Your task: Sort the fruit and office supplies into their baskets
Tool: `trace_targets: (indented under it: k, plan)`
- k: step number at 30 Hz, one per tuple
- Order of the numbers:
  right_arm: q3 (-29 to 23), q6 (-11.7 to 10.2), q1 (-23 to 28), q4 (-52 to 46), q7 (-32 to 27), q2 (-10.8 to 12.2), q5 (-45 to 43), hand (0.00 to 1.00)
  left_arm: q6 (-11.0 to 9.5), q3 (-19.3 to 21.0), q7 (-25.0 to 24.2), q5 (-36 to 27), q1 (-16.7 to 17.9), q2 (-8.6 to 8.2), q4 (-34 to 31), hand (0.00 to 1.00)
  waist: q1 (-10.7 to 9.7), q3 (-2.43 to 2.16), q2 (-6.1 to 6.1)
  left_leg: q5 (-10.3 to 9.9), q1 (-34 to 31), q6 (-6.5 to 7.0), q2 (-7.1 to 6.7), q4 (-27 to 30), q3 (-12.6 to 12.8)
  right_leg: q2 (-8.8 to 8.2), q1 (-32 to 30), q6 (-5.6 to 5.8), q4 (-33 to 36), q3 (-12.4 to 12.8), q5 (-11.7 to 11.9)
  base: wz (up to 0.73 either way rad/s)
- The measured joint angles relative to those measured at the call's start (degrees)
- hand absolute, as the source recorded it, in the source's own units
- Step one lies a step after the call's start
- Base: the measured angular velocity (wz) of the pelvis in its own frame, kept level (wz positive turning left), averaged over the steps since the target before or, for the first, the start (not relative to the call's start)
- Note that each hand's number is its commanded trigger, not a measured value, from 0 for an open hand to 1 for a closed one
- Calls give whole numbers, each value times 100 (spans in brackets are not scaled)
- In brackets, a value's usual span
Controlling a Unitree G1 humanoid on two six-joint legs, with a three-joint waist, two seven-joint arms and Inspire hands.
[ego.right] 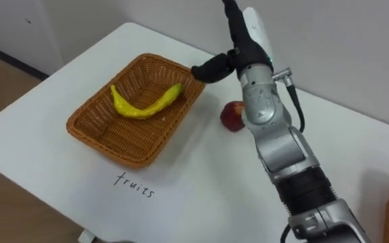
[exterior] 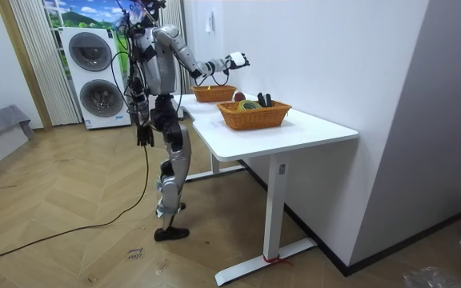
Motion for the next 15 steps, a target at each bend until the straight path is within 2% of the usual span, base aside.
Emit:
trace_targets:
  k: [3, 7, 9, 11, 13, 15]
  plan:
    - [-139, -49, 5, -26, -181, -1, 188, 0, 1, -6, 0, -1, 22, -46, -1, 0, -67, 5, 25, 0, -13, 1, -2, 16, 17, -6, -15, 0, 8, 0, 0, 0]
    - [-181, -110, 132, -91, -467, -2, 490, 0, 28, -9, 0, 2, 86, -142, -5, 0, -152, -36, 150, 2, -11, 5, -4, 22, 60, -13, 13, 2, 15, -10, 1, -2]
    - [-181, -112, 300, -173, -562, -2, 607, 0, 34, -9, 0, 0, 108, -169, -3, 0, -166, -25, 220, 2, 8, 5, -3, 8, 60, -13, 45, 2, 13, -26, 1, 2]
    - [-181, -111, 497, -172, -639, -2, 710, 0, 41, -9, 0, 0, 111, -182, -27, 0, -170, -41, 269, 3, 2, 4, 1, 5, 47, -14, 54, 11, 11, -86, -4, 5]
    - [-182, -111, 590, -168, -643, -1, 856, 0, 43, -17, 0, 1, 132, -206, -58, 0, -172, -22, 332, 7, -6, 0, 1, 14, 38, -13, 59, 13, 8, -106, -6, 2]
    - [-182, -111, 645, -135, -647, -2, 1012, 0, 35, -20, 0, 25, 181, -220, -74, 0, -173, -23, 375, 15, -10, -3, 2, 13, 40, -13, 58, 13, 3, -120, -6, 0]
